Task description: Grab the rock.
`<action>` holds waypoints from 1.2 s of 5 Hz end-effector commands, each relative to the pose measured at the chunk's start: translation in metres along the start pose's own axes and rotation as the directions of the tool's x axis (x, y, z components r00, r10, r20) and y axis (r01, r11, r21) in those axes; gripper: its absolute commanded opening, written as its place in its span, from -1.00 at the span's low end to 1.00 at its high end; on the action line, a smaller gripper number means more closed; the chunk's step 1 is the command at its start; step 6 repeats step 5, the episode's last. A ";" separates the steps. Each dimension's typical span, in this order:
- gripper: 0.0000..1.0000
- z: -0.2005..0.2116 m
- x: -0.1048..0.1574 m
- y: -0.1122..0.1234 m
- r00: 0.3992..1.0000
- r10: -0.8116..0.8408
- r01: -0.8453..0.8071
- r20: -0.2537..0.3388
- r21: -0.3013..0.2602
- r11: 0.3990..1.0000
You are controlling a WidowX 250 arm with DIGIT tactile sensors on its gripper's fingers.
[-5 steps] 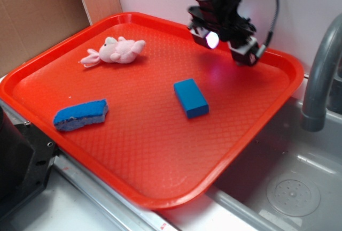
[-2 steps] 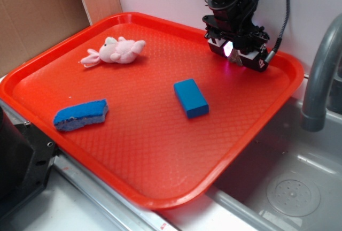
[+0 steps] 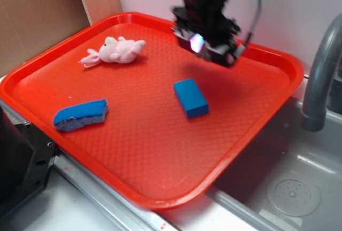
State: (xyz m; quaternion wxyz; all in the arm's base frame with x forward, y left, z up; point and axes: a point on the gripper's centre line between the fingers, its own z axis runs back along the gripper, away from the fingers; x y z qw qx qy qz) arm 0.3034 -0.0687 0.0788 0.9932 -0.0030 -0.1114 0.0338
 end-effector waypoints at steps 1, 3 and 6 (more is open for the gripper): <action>-1.00 0.099 -0.045 0.047 0.963 0.084 -0.098 -0.255 -0.043 0.994; -1.00 0.119 -0.067 0.066 0.969 0.040 -0.039 -0.245 0.011 0.999; -1.00 0.121 -0.060 0.081 0.972 0.145 -0.104 -0.185 0.217 0.971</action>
